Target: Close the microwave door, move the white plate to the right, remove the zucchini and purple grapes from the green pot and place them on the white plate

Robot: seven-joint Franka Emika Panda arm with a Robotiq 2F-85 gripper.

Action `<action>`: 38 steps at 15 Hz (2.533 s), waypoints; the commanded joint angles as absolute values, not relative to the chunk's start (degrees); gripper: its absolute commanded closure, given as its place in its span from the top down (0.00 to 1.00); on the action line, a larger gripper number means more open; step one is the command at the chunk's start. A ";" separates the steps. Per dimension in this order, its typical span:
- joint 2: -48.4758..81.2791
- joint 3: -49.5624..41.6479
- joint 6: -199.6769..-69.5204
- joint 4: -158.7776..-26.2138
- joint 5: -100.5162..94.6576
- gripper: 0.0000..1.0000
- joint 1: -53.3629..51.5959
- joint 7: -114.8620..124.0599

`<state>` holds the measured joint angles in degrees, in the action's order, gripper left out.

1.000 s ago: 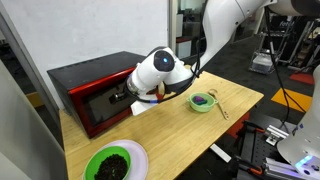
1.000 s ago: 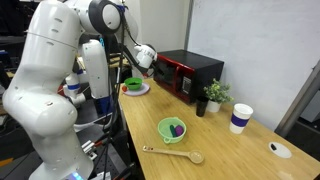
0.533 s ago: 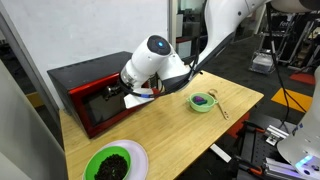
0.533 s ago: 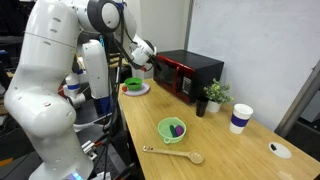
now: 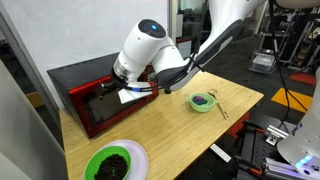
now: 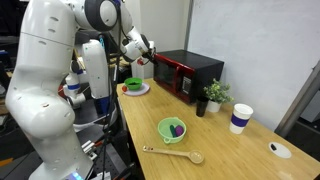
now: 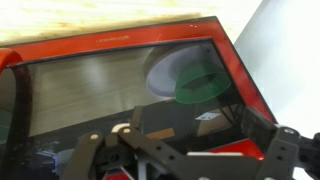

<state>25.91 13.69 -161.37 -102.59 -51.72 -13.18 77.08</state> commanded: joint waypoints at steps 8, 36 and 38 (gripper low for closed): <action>22.52 13.87 -155.78 -104.88 -23.52 1.00 -16.25 50.41; 19.40 10.82 -145.97 -108.45 -10.73 1.00 -21.26 32.86; 19.85 11.24 -146.41 -109.58 -8.37 1.00 -20.78 31.65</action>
